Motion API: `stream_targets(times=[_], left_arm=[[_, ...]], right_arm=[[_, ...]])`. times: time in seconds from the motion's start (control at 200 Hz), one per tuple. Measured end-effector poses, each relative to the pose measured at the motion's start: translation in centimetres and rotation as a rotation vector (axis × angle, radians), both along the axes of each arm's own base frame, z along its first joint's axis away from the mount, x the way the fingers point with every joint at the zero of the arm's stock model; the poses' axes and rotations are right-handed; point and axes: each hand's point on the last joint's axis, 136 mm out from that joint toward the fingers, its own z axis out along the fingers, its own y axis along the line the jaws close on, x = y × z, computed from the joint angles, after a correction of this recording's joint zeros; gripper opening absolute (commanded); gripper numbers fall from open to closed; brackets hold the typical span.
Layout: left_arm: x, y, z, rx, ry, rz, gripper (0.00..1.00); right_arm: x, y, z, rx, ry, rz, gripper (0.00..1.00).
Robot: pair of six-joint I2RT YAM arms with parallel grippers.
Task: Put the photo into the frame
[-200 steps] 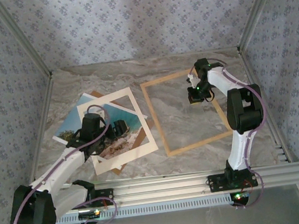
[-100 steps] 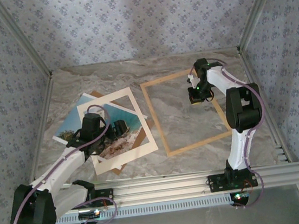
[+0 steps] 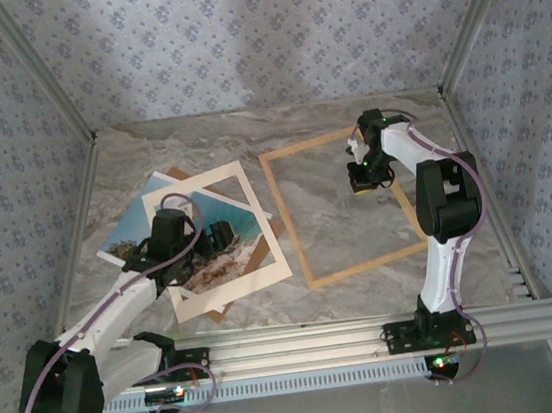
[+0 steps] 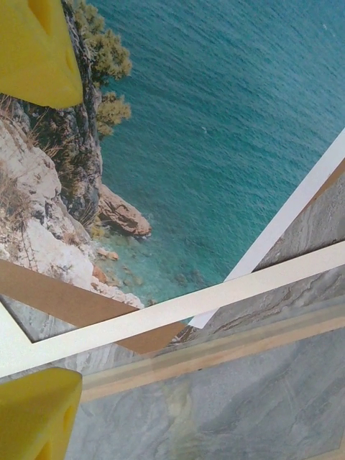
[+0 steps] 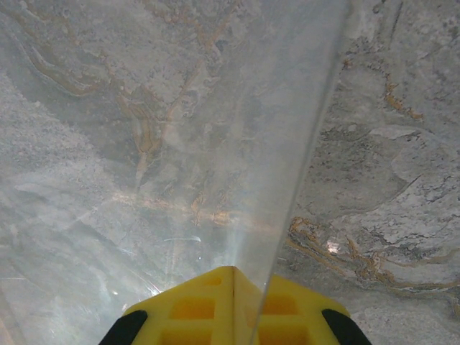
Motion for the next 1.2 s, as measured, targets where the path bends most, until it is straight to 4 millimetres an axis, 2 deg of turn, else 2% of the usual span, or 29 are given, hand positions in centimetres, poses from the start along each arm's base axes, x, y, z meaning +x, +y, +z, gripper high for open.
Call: stream_targets(times=[0.585, 0.94, 1.2], left_arm=[[0.0, 0.2, -0.1, 0.011, 0.001, 0.001, 0.93], [0.0, 0.1, -0.1, 0.011, 0.001, 0.001, 0.93], [0.0, 0.1, -0.1, 0.011, 0.001, 0.001, 0.93]], right_arm=[[0.3, -1.4, -0.1, -0.020, -0.001, -0.029, 0.00], [0.2, -1.6, -1.5, -0.039, 0.028, -0.030, 0.00], [0.2, -1.7, -1.5, -0.040, 0.028, -0.033, 0.00]])
